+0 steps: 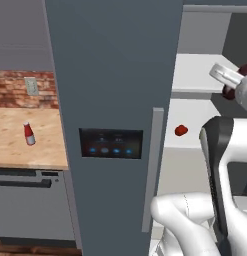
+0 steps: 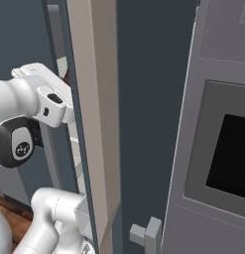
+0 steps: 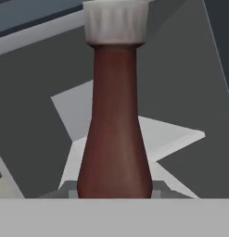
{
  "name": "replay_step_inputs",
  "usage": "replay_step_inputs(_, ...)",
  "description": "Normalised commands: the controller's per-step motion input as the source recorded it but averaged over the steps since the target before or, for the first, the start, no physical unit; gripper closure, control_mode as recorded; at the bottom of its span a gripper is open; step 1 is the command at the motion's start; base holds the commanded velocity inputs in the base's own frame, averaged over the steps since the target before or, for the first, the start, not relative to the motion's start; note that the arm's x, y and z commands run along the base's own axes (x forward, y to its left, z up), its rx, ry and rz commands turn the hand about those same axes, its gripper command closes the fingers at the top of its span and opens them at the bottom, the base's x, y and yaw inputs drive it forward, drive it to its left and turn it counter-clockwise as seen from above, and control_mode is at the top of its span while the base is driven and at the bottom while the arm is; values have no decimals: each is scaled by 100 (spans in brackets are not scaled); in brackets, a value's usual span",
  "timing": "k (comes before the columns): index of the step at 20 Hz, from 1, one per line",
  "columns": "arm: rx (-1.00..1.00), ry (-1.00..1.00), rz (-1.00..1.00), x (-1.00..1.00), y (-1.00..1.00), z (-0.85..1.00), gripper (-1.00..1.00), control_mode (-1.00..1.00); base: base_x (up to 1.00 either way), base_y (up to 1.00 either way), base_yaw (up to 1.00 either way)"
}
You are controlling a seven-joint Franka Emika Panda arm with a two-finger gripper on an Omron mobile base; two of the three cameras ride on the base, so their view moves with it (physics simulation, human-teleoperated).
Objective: Place the ketchup and ketchup from the counter to the top shelf of the fridge. If the existing items in the fridge are on the top shelf, move them to other shelves.
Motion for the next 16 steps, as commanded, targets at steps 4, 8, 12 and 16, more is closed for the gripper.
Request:
replay_step_inputs(4,-7,0,0,13,-22,7,100,-100,0,0,0)
replay_step_inputs(8,-10,0,3,8,3,0,100,-100,0,0,0)
replay_step_inputs(12,-19,0,11,9,-12,0,100,-100,0,0,0)
replay_step_inputs(16,-12,0,2,0,-8,5,100,-100,0,0,0)
